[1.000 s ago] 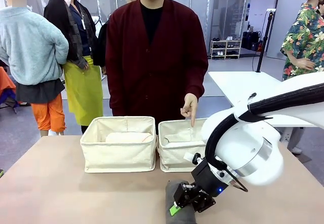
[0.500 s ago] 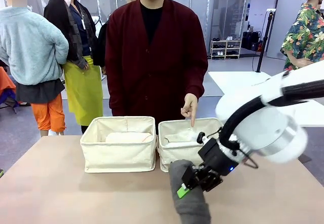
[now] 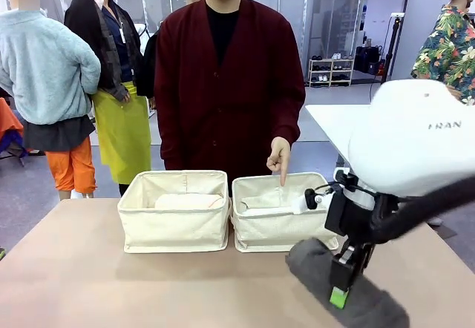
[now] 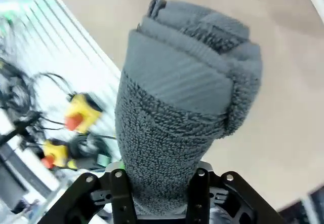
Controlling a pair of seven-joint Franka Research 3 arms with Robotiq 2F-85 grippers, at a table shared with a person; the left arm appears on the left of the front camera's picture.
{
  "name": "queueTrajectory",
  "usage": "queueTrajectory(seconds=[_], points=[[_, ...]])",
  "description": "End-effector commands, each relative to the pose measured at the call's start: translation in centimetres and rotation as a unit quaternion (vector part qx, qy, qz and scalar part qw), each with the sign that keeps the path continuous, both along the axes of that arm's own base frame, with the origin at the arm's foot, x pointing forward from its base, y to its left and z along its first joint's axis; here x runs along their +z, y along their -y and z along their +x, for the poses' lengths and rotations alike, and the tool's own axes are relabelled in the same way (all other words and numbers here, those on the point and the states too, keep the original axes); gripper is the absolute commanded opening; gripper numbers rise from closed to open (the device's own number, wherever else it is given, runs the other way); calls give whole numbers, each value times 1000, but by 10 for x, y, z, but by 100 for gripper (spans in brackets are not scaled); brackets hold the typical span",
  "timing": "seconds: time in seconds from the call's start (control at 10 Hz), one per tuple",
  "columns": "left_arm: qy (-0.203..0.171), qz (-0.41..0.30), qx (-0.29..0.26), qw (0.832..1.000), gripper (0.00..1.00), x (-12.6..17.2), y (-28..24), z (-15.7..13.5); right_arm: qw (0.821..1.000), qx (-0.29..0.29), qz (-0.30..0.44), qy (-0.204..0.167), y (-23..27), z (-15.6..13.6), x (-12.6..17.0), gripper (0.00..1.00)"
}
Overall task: Divide the towels into two baskets.
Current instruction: Pick up one hotel-folded towel from the bottom of the table and place it in the Fabric basket indicated by the person.
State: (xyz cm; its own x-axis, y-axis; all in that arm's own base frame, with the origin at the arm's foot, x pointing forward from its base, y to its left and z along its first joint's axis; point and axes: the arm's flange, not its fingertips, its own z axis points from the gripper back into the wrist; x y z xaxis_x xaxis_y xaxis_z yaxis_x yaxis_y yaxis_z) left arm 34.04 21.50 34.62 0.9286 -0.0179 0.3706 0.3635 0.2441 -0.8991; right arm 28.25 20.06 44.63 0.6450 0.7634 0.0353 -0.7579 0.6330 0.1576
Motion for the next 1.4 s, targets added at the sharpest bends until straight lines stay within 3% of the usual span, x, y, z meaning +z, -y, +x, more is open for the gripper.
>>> queueTrajectory(seconds=[0.0, 0.2, 0.3, 0.6, 0.7, 0.8, 0.9, 1.2, 1.3], points=[[2, -2, 3, 1000, 100, 0, -1, -3, 987, 103, -55, 109, -19, 10, 10, 9], [2, -2, 3, 1000, 100, 0, -1, -3, 982, 155, -72, 77, -27, 12, 10, 9], [2, -2, 3, 1000, 100, 0, -1, -3, 979, 157, -78, 100, -28, 14, 6, 9], [2, -2, 3, 1000, 100, 0, -1, -3, 985, 133, -79, 83, -26, 3, 15, 9], [2, -2, 3, 1000, 100, 0, -1, -3, 982, 147, -81, 84, -28, 8, 10, 41], [2, -2, 3, 1000, 100, 0, -1, -3, 984, 136, -97, 66, -9, 26, 5, 41], [2, -2, 3, 1000, 100, 0, -1, -3, 971, 152, -121, 138, -8, 39, 17, 41], [2, -2, 3, 1000, 100, 0, -1, -3, 903, 326, -190, 204, -45, 102, 79, 41], [2, -2, 3, 1000, 100, 0, -1, -3, 885, 358, -207, 216, -57, 128, 84, 41]])
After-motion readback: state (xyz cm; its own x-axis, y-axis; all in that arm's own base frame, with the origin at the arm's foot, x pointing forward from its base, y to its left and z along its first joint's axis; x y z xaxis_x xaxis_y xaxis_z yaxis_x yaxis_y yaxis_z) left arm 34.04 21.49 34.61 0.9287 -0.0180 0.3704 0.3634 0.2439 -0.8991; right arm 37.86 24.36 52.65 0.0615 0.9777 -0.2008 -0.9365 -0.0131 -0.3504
